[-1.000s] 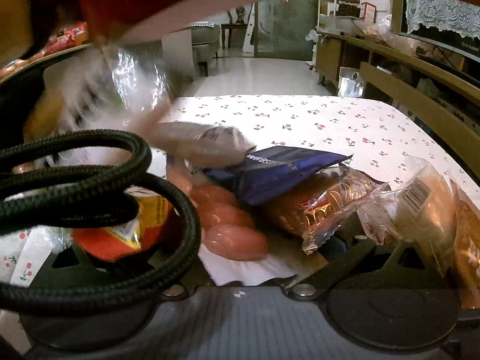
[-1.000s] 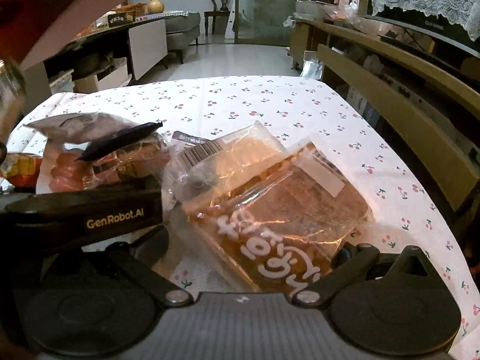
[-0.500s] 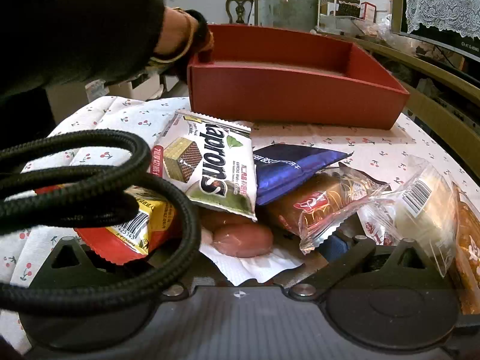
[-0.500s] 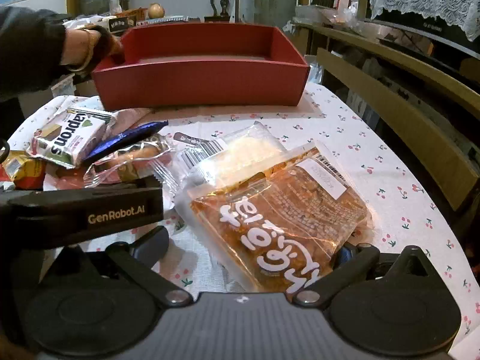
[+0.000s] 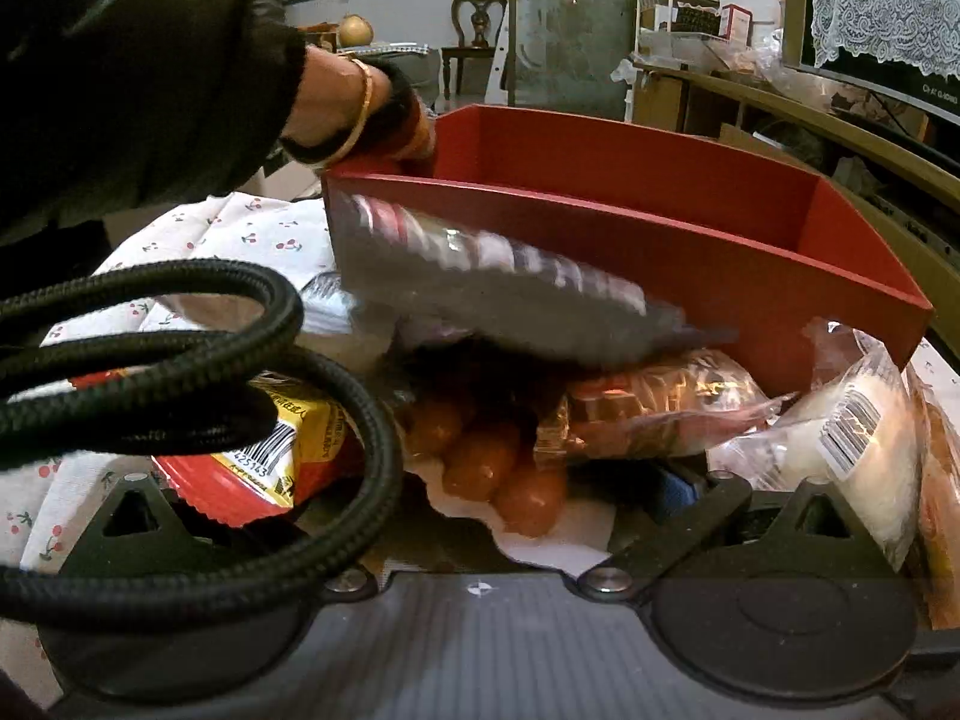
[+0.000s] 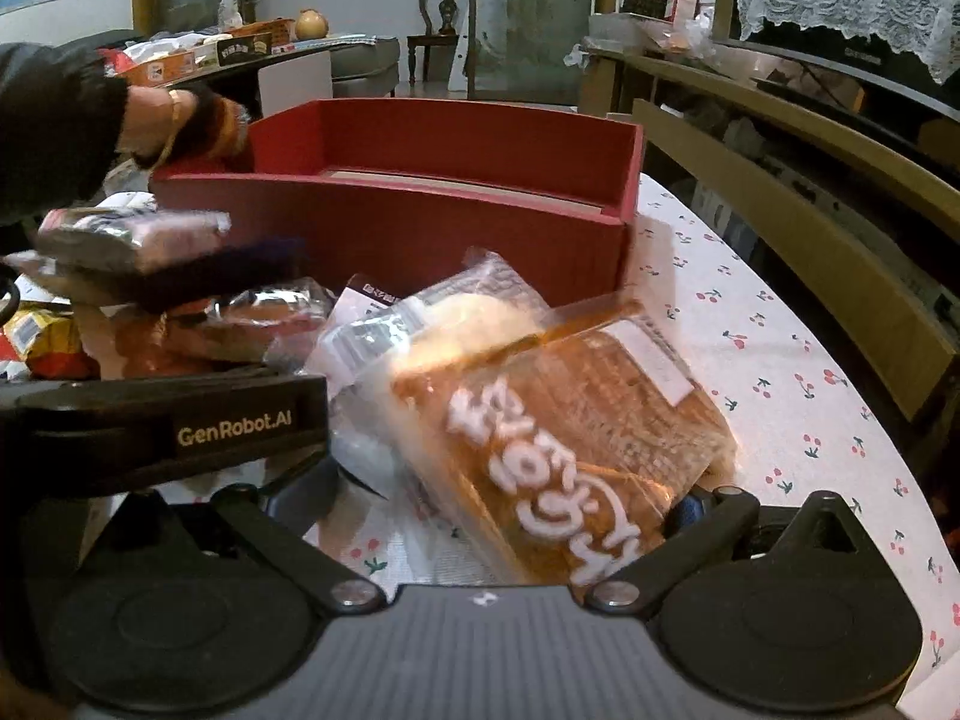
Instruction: Organize snacks
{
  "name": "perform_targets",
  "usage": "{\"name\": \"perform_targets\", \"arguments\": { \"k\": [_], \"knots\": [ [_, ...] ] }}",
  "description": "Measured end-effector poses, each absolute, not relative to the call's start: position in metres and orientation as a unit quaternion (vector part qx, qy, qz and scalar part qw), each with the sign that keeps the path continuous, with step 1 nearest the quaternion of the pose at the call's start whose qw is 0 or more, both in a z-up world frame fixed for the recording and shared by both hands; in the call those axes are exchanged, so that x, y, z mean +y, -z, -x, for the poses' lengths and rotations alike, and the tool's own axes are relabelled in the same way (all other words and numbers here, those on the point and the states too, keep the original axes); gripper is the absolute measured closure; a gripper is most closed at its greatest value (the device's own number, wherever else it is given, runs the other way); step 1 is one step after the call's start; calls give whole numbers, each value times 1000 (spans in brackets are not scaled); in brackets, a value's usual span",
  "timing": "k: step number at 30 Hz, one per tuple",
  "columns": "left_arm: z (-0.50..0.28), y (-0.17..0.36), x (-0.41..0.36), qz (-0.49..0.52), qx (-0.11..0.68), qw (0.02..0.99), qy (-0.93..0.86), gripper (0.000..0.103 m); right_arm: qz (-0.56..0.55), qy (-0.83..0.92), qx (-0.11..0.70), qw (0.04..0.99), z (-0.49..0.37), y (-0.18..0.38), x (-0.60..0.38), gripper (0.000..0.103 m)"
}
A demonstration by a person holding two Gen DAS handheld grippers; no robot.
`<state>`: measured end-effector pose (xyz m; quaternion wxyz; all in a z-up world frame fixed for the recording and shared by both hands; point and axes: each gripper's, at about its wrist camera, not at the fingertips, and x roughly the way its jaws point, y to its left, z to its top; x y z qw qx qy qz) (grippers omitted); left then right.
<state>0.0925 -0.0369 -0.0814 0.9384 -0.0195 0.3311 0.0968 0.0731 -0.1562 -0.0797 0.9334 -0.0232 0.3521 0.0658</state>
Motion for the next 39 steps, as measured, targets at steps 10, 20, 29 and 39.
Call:
{"name": "perform_targets", "arguments": {
  "k": [10, 20, 29, 39],
  "knots": [
    [-93, 81, -38, 19, 331, 938, -97, 0, 12, -53, 323, 945, -70, 84, -152, 0],
    [-94, 81, -38, 19, 331, 938, -97, 0, 13, -46, 321, 946, -70, 84, -149, 0],
    [-94, 82, -39, 18, 331, 938, -97, 0, 6, -38, 320, 947, -67, 83, -147, 0],
    [-90, 78, -28, 4, 350, 935, -53, 0, 4, -38, 320, 947, -67, 84, -148, 0]
  ]
}}
